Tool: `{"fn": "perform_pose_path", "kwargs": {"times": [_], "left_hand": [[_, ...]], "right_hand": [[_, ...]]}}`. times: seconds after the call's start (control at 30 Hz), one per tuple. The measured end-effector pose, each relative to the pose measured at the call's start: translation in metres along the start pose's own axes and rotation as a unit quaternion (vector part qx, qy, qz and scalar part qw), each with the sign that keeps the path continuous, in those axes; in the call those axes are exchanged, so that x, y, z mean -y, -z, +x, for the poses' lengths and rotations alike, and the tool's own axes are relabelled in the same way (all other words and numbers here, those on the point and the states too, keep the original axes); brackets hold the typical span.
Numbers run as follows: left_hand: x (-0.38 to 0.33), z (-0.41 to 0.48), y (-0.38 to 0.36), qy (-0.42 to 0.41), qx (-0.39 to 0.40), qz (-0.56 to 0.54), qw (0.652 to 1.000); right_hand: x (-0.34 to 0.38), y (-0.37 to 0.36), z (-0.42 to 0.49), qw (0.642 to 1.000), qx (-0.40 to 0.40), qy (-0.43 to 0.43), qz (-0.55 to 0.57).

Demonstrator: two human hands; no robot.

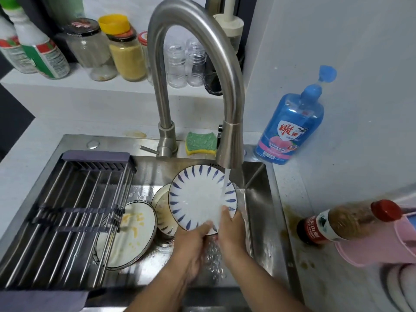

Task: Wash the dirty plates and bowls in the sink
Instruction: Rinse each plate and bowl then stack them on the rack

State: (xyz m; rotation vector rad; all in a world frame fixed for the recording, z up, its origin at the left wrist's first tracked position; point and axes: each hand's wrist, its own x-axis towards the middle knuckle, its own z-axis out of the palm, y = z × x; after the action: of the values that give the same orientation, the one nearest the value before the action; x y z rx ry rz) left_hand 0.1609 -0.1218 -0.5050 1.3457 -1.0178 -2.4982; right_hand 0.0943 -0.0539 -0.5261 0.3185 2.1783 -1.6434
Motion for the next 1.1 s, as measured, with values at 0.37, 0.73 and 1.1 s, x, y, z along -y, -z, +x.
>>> {"fn": "perform_pose_path", "kwargs": {"times": [0.37,0.73,1.1], "left_hand": [[-0.096,0.030,0.043,0.045,0.106,0.342,0.933],[-0.033,0.004,0.034,-0.083,0.002,0.190,0.978],[-0.082,0.002,0.015,-0.023,0.053,0.287,0.956]], "right_hand": [[0.050,0.034,0.036,0.975,0.120,0.072,-0.172],[0.014,0.008,0.002,0.996,0.078,-0.040,-0.032],[0.034,0.013,0.036,0.771,0.046,0.362,-0.522]]}}
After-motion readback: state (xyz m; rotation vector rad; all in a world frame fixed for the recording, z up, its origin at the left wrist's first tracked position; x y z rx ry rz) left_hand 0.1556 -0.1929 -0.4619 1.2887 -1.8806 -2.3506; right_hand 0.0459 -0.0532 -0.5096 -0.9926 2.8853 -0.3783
